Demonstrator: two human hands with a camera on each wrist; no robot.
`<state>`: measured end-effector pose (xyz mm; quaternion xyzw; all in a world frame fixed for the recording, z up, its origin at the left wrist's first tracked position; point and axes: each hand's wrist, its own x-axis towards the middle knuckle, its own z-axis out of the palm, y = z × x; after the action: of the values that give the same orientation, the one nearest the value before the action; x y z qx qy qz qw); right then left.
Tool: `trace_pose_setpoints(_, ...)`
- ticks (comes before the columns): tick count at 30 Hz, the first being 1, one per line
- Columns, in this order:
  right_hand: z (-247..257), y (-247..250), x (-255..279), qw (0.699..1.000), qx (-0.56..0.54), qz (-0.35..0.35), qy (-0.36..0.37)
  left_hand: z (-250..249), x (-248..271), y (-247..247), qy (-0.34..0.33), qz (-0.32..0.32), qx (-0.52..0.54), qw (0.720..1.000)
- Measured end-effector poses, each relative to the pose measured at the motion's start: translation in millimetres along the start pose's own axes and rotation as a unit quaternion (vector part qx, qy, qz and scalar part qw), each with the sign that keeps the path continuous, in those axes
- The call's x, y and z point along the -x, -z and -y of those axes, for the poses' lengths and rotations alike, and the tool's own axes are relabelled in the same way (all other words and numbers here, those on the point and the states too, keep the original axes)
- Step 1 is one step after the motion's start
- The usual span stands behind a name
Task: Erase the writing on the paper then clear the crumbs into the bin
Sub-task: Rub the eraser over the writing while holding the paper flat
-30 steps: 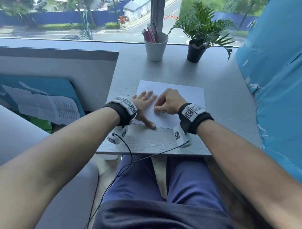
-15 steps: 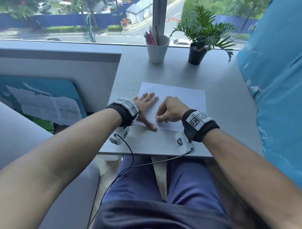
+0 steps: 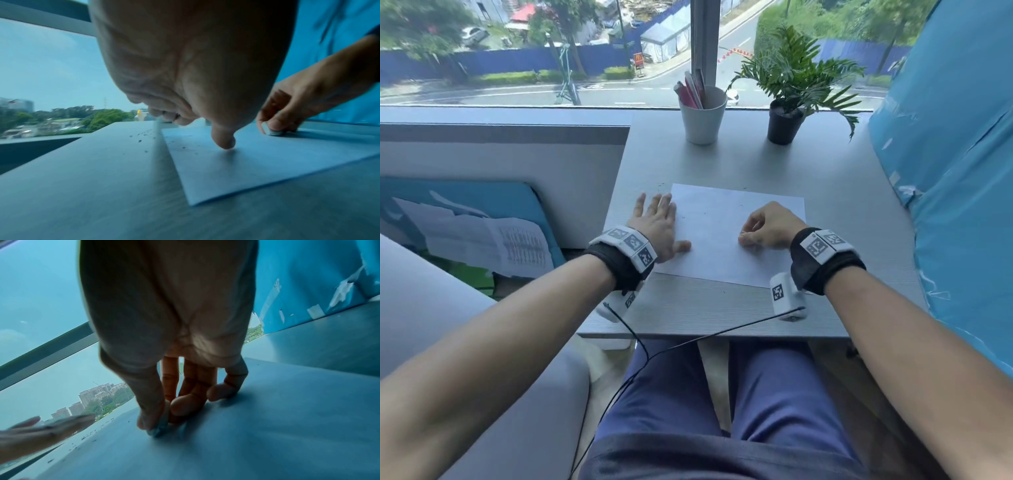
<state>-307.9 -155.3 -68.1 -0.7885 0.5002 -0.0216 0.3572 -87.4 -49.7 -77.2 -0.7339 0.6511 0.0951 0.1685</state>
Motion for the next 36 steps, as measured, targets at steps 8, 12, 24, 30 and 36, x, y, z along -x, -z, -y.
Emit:
trace_pose_setpoints(8, -6.1, 4.0, -2.6, 1.000, -0.006, 0.013, 0.014, -53.5, 54.1, -22.4, -0.317, 0.062, 0.037, 0.946)
trace_pose_setpoints(12, -9.4, 6.1, -2.9, 1.000, -0.007, 0.021, 0.022, -31.7, 55.3, -25.2, -0.271, 0.089, 0.018, 0.958)
trace_pose_setpoints(24, -12.5, 9.4, -7.1, 0.999, -0.001, 0.030, 0.028, -51.6, -16.7, 2.0, -0.250, 0.050, 0.057, 0.965)
trace_pose_setpoints(30, -8.8, 11.0, -7.3, 0.999, 0.011, 0.042, 0.026, -11.5, -46.1, -0.5, -0.119, 0.026, 0.111, 0.986)
trace_pose_setpoints(36, -5.0, 11.3, -7.9, 0.999, 0.033, 0.040, 0.016, 19.4, -44.8, 12.2, -0.057, 0.072, 0.149, 0.985)
